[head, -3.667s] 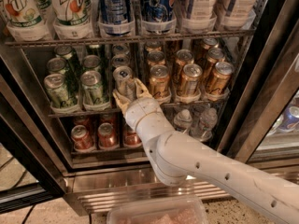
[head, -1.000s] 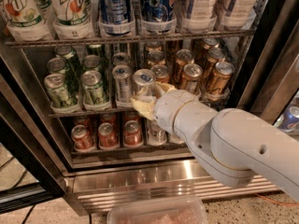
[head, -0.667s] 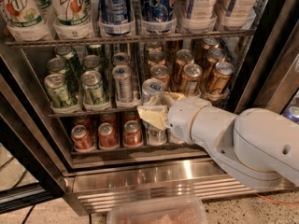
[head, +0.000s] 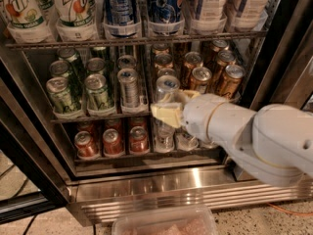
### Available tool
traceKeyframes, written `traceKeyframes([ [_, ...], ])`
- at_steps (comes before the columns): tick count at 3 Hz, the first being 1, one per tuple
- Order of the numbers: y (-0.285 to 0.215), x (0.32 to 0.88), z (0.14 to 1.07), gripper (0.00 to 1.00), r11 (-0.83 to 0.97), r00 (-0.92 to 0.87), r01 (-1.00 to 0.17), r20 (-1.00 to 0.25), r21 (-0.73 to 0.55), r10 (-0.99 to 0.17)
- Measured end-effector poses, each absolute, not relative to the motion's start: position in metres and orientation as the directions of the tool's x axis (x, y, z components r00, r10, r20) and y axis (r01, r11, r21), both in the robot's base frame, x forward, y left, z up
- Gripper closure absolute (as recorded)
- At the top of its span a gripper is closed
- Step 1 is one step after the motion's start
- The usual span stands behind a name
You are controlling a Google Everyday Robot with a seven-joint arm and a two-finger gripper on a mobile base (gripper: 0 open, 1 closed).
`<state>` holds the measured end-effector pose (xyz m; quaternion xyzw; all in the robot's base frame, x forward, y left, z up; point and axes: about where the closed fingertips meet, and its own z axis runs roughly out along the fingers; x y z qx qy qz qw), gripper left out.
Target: Pick redbull can from middle shelf of fridge
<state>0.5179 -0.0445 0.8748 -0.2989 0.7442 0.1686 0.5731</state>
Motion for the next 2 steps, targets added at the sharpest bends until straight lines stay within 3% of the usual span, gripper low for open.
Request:
traceKeyframes([
  [2, -0.081, 0.546, 0.896, 1.0, 0.698, -0.162, -0.713, -0.955, -0.061, -0.25],
])
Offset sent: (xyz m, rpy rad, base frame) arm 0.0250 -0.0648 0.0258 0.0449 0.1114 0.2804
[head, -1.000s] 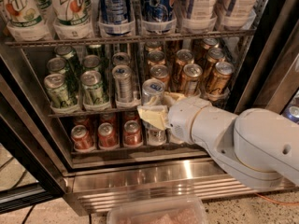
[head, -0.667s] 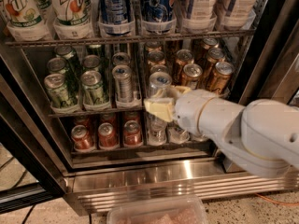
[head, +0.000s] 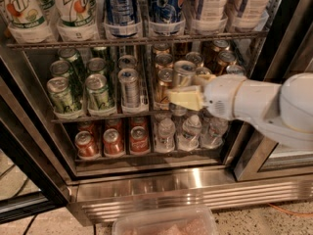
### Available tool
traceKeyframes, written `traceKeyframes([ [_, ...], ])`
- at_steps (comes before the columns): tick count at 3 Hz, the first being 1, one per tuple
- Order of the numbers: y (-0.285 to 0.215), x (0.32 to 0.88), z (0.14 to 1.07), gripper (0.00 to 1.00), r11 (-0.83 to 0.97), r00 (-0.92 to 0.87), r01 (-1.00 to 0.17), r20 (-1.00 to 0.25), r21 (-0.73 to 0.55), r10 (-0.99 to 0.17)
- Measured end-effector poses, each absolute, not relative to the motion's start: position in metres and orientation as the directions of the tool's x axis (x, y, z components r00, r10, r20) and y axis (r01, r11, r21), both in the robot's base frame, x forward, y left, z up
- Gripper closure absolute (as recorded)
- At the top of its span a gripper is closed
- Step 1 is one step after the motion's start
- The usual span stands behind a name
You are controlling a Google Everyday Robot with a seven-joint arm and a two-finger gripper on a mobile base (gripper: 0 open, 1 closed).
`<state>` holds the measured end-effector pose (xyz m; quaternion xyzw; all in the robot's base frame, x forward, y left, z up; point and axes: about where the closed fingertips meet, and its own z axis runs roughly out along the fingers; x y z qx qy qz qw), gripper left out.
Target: Pick redbull can from middle shelf of fridge
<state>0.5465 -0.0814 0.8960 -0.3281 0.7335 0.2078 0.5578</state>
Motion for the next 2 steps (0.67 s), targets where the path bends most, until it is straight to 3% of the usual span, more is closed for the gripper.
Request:
traceKeyframes([
  [2, -0.0955, 0.5491, 0.9134, 1.0, 0.515, -0.152, -0.857, -0.942, -0.025, -0.299],
])
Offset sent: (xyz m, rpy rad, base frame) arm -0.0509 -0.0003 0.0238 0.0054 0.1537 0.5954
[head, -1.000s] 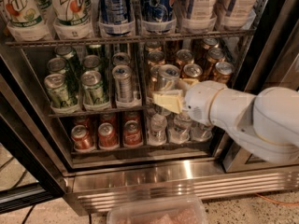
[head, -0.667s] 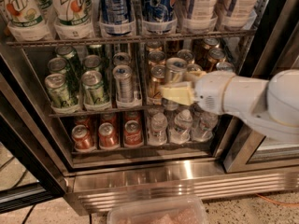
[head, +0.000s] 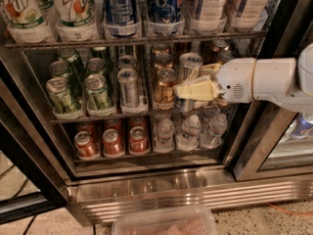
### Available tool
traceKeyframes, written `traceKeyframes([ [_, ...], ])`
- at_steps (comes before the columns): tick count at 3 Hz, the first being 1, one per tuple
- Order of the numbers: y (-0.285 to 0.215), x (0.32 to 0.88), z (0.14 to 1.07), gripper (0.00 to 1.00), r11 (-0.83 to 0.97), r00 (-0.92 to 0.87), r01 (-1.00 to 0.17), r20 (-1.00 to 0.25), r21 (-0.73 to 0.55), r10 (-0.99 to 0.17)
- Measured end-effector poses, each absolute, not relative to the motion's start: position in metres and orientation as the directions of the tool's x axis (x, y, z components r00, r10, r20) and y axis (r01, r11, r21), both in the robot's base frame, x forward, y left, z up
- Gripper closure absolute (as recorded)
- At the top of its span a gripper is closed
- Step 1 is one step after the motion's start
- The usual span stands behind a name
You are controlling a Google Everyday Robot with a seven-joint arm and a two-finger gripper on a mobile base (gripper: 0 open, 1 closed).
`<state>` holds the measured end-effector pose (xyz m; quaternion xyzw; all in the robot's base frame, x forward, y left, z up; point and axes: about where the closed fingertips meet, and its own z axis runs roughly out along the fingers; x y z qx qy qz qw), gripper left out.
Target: Pick redbull can from middle shelf of fridge
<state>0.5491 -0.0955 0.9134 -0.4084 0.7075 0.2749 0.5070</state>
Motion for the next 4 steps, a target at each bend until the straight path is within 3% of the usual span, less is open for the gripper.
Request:
traceKeyframes([
  [2, -0.056, 0.498, 0.924, 1.0, 0.167, -0.066, -0.986, -0.935, 0.007, -0.349],
  [3, -0.041, 0.466, 0.927, 1.0, 0.001, 0.0, -1.0, -0.929, -0.001, -0.37],
  [4, -0.034, 0.444, 0.929, 1.0, -0.05, 0.052, -0.998, -0.92, -0.035, -0.388],
])
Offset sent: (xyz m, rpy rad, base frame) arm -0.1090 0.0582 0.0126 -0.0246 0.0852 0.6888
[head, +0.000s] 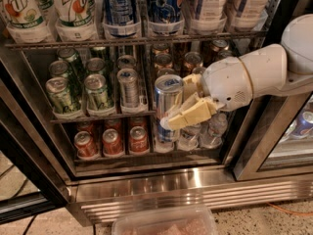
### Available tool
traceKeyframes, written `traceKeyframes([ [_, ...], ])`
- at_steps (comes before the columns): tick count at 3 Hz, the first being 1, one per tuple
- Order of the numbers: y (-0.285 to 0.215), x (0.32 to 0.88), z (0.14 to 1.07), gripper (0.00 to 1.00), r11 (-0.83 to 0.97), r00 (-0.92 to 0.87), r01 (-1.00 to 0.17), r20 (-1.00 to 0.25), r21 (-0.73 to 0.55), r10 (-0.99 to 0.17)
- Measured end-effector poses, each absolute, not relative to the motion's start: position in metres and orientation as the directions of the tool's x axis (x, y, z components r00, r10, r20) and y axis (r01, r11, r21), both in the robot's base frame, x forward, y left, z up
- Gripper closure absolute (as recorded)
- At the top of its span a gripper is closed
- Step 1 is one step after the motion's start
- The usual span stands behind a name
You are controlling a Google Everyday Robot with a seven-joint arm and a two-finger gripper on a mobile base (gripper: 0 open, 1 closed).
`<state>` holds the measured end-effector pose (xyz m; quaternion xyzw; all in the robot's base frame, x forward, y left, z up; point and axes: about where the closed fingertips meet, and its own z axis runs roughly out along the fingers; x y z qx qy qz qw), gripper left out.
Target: Pick redbull can from middle shelf of fridge
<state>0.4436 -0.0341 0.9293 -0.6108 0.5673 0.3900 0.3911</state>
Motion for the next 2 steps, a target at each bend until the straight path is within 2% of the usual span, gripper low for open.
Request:
traceKeyframes([
  [2, -0.0348, 0.4298, 0.922, 1.0, 0.006, 0.046, -0.999, -0.915, -0.053, -0.401],
])
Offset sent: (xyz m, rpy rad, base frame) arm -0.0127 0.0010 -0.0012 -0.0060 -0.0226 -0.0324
